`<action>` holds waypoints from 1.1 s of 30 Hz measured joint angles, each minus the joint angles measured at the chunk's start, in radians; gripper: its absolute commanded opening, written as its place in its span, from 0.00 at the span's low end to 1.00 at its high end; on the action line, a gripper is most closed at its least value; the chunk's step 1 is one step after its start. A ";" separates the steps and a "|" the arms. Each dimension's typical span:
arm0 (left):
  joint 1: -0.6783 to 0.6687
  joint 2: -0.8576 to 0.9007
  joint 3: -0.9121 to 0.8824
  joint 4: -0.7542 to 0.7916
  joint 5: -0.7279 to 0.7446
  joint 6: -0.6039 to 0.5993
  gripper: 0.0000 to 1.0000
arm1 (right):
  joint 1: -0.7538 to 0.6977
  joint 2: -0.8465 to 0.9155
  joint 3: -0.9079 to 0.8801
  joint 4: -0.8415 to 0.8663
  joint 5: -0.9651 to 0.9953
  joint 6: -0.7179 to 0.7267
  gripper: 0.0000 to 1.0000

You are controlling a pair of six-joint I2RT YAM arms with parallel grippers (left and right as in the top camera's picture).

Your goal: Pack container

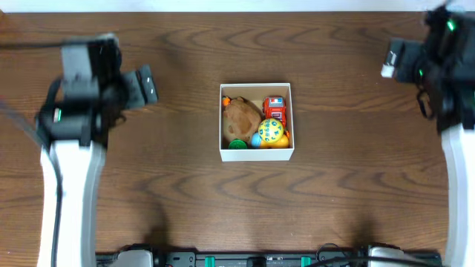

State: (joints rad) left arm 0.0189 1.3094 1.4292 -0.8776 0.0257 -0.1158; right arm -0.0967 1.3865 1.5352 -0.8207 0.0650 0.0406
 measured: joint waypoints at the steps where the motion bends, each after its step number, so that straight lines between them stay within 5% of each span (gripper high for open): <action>1: 0.000 -0.061 -0.054 0.026 0.001 0.005 0.98 | 0.000 -0.061 -0.047 0.014 0.004 0.000 0.99; 10: 0.000 -0.433 -0.376 -0.002 -0.037 -0.001 0.98 | 0.055 -0.517 -0.423 0.023 0.017 0.004 0.99; 17: 0.000 -0.603 -0.402 -0.058 -0.066 -0.019 0.98 | 0.083 -0.859 -0.596 0.003 0.029 0.004 0.99; 33: 0.000 -0.599 -0.402 -0.059 -0.079 -0.019 0.98 | 0.083 -0.935 -0.629 -0.178 0.048 0.004 0.99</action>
State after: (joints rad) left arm 0.0189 0.7105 1.0275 -0.9363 -0.0528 -0.1345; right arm -0.0135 0.4511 0.9066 -0.9985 0.1135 0.0448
